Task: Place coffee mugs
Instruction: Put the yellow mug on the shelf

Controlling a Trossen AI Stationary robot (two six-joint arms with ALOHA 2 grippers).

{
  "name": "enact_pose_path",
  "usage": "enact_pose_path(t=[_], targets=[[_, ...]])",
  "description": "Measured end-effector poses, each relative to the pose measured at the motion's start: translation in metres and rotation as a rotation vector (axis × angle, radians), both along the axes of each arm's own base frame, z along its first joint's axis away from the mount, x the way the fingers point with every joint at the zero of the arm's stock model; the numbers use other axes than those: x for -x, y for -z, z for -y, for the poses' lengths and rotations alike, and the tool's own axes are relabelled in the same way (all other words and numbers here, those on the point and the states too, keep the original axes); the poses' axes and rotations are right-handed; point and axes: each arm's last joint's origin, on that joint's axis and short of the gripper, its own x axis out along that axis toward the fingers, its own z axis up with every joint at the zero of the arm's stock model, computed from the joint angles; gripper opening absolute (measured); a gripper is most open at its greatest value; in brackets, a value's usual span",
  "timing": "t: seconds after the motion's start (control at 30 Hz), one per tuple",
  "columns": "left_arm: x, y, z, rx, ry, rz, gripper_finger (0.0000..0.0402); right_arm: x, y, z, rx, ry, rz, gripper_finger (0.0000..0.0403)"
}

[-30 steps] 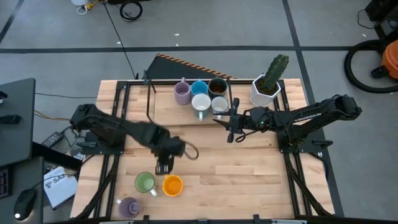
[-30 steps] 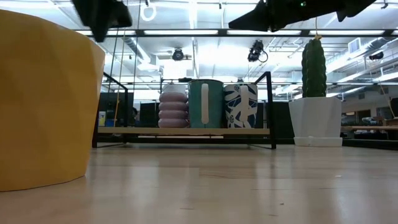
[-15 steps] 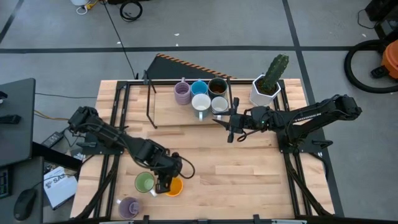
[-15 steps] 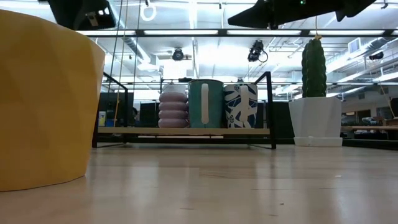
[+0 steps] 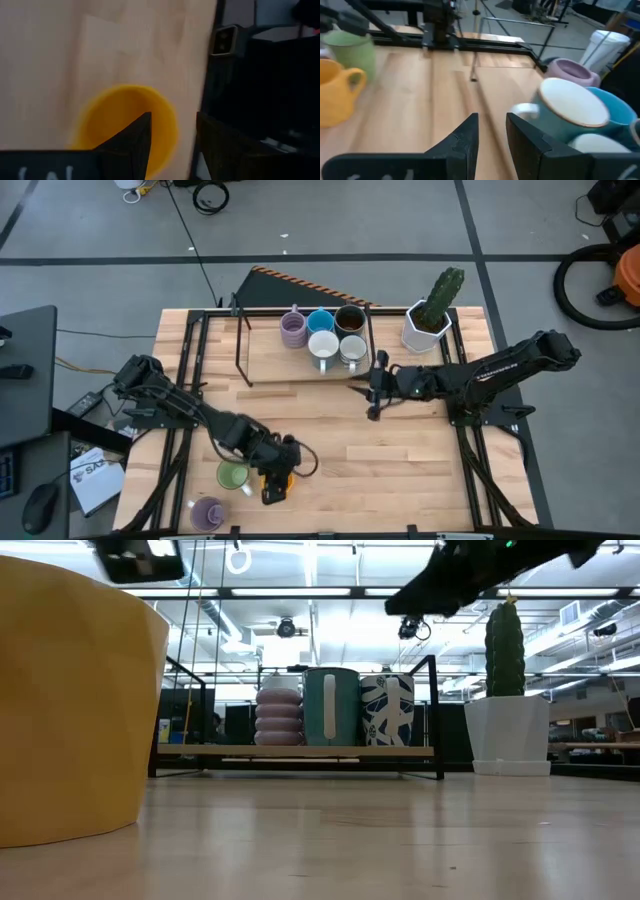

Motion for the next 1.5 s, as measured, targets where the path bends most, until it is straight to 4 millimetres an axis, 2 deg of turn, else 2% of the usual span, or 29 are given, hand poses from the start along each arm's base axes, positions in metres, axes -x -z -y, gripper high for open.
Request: enact_pose_path(t=[0.23,0.4,0.53,0.83,1.17,1.5], targets=[[0.002,0.011,0.031,0.051,-0.106,-0.001,0.0162,0.008,-0.001,-0.034,0.023,-0.054,0.019,0.0105],[0.008,0.003,0.039,-0.063,-0.154,0.005,0.0162,0.012,-0.002,-0.048,0.032,-0.069,0.032,0.0105],[0.004,-0.004,0.048,-0.118,-0.163,0.017,0.0162,0.014,-0.003,-0.054,0.028,-0.09,0.046,0.0105],[-0.008,0.016,0.06,-0.242,-0.161,-0.094,0.0162,0.015,-0.004,-0.056,0.04,-0.103,0.05,0.0105],[-0.011,0.029,0.058,-0.309,-0.191,-0.107,0.0162,0.014,-0.005,-0.056,0.066,-0.11,0.052,0.0105],[-0.021,0.059,0.058,-0.338,-0.192,-0.196,0.0153,0.014,-0.006,-0.055,0.085,-0.113,0.057,0.0105]])
